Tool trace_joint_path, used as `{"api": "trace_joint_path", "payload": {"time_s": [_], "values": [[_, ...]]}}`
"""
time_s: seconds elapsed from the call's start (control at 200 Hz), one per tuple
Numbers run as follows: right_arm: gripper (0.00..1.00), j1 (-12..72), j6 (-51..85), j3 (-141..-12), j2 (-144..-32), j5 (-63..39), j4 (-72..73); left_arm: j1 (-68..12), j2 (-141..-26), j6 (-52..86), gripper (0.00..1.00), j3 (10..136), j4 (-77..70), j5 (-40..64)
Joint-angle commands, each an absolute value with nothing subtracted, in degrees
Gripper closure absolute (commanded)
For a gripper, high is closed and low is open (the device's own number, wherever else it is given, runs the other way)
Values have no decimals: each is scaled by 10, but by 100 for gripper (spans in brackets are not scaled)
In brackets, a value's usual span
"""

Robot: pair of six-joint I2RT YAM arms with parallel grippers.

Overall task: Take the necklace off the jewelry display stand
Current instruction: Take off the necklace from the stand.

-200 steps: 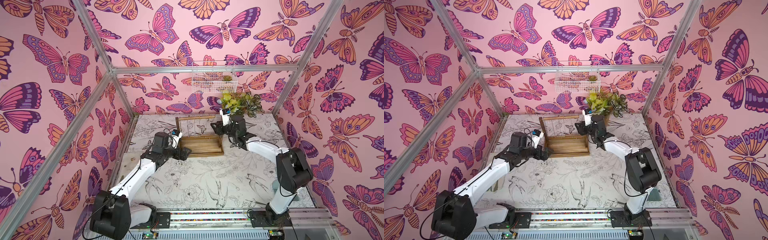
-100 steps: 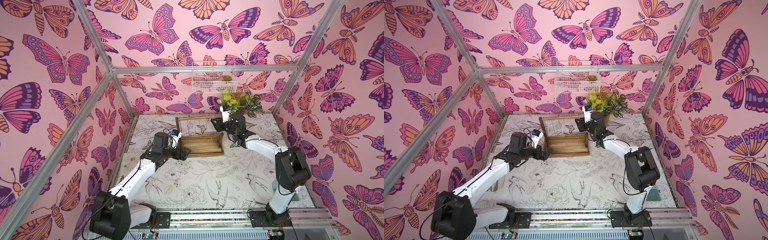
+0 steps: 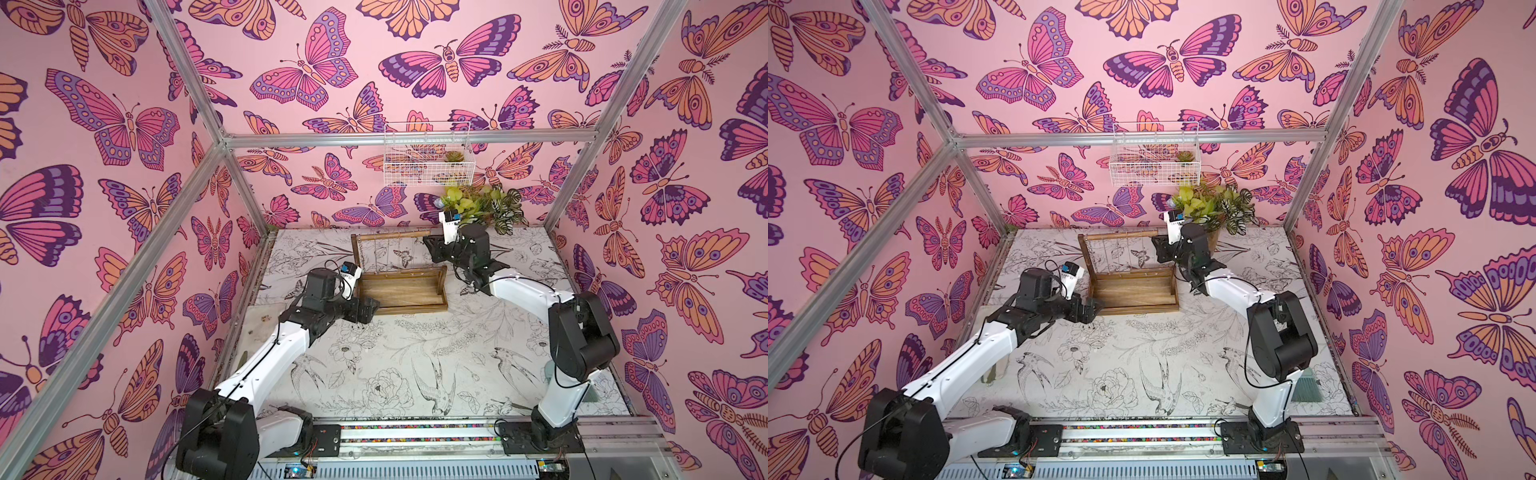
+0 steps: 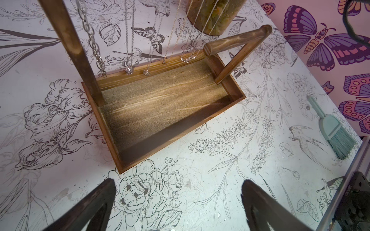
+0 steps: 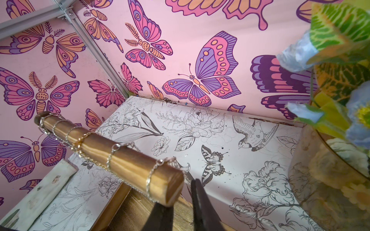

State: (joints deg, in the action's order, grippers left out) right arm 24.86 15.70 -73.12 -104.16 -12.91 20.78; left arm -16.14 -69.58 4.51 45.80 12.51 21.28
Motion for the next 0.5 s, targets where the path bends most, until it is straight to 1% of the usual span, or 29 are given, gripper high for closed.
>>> {"api": "trace_joint_path", "payload": {"time_s": [0.0,0.195,0.496], "values": [[86,252,164,-744,-1049,-123,215,-159,-684,40,0,447,140,208],[94,252,159,-741,-1038,-119,213,-159,-681,41,0,445,141,208],[97,252,138,-741,-1015,-114,191,-160,-679,40,0,446,143,210]]}}
